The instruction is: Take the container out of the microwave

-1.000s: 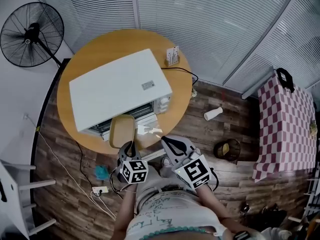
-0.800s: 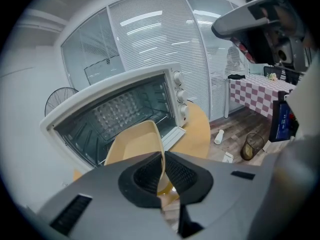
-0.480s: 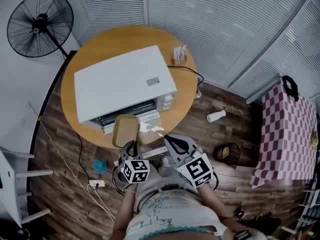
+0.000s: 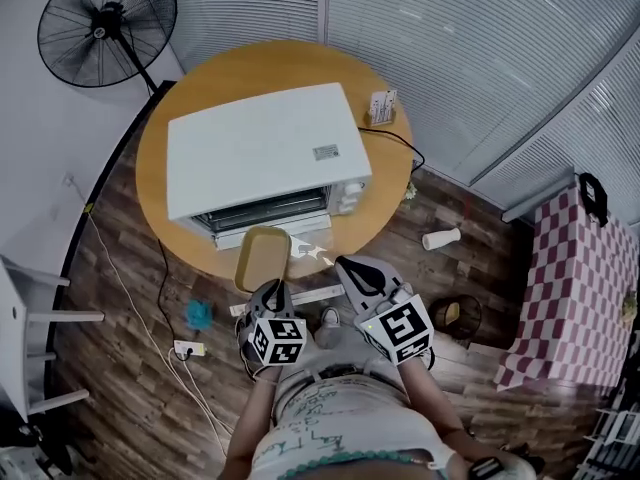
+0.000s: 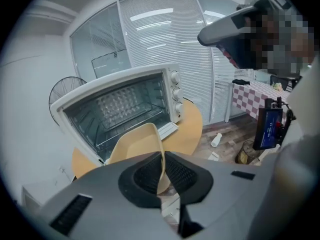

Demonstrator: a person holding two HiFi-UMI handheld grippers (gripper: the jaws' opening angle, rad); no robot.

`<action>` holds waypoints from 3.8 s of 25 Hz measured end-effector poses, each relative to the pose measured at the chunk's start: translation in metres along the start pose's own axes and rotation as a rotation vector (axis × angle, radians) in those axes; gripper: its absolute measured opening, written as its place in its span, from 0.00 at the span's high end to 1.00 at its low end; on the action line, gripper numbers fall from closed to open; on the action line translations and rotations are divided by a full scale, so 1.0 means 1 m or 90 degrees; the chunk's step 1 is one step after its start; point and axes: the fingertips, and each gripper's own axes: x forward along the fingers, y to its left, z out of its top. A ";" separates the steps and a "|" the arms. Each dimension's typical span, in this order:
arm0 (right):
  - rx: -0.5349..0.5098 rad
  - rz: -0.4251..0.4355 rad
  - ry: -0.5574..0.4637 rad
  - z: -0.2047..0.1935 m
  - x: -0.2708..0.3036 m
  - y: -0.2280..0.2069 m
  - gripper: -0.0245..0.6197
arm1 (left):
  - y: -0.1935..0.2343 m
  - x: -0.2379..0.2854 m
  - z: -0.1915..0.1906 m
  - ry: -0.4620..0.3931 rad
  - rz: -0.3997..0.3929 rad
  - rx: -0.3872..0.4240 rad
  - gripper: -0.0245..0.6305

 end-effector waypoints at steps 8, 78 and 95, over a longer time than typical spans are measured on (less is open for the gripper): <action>-0.001 0.003 -0.021 0.015 0.006 -0.013 0.97 | 0.004 -0.016 0.004 -0.003 -0.002 -0.013 0.92; -0.031 0.064 -0.038 0.062 0.047 0.024 0.97 | 0.027 -0.097 0.102 -0.137 -0.123 0.036 0.92; -0.031 0.074 -0.014 0.052 0.050 0.027 0.97 | 0.031 -0.092 0.095 -0.126 -0.117 0.030 0.92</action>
